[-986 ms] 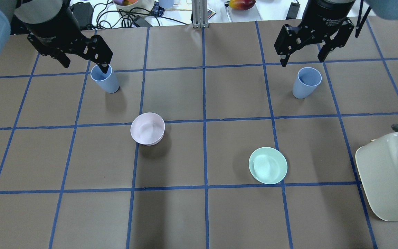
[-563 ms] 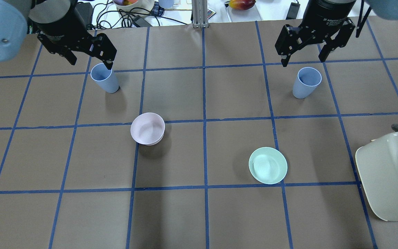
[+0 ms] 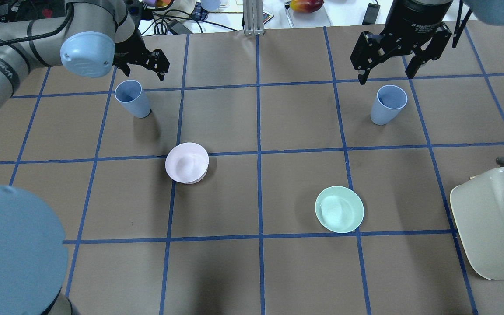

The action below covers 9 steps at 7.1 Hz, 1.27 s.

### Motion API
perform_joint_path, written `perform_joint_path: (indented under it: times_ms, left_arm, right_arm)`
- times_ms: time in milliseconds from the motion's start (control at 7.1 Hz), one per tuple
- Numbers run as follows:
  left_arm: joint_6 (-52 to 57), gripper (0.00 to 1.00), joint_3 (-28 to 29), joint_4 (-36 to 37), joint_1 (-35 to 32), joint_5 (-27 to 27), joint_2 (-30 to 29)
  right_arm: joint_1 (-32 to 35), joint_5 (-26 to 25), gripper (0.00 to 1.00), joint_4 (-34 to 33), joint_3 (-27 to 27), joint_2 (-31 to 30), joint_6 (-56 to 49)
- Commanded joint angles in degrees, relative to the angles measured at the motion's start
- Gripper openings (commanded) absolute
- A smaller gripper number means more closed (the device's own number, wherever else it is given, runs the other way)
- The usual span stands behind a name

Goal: Stack blue cups with both arms

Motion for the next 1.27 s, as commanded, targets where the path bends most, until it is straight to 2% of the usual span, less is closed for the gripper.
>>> perform_joint_path:
  times_ms: [0, 141, 282, 423, 704, 845, 986, 1127]
  left_arm:
    - [-1.9, 1.0, 0.4, 0.4, 2.7, 0.1, -4.0]
    - [-1.3, 0.75, -1.4, 0.7, 3.0, -0.1, -4.6]
    - [-1.8, 0.25, -1.9, 0.9, 3.0, -0.2, -4.8]
    - [-1.7, 0.0, -1.8, 1.3, 3.0, -0.2, -4.9]
    - [-3.9, 0.0, -1.7, 4.4, 2.1, -0.2, -4.8]
    - [-10.2, 0.0, -0.8, 5.4, -0.8, -0.5, -4.5]
    - [-15.9, 0.0, 1.5, 6.2, -6.2, -0.2, -4.3]
    - [-22.6, 0.0, 4.3, 6.1, -11.5, -0.5, -5.3]
  right_arm:
    - [-1.8, 0.0, 1.0, -0.2, 0.0, 0.0, -0.5]
    - [-4.0, 0.1, 1.0, -0.1, 0.4, 0.1, -1.1]
    - [-6.3, 0.7, 1.0, -0.4, 0.4, 0.3, -1.5]
    - [-7.6, 0.7, 1.0, -1.4, 0.5, 1.3, -3.9]
    - [-8.3, -0.5, 1.0, -12.7, 0.5, 8.3, -4.3]
    - [-8.8, -0.4, 1.0, -13.6, 0.5, 11.1, -4.4]
    - [-10.6, 0.2, 1.0, -14.1, 0.4, 14.6, -4.6]
    - [-11.4, 0.0, 1.0, -19.2, 0.4, 17.3, -7.2]
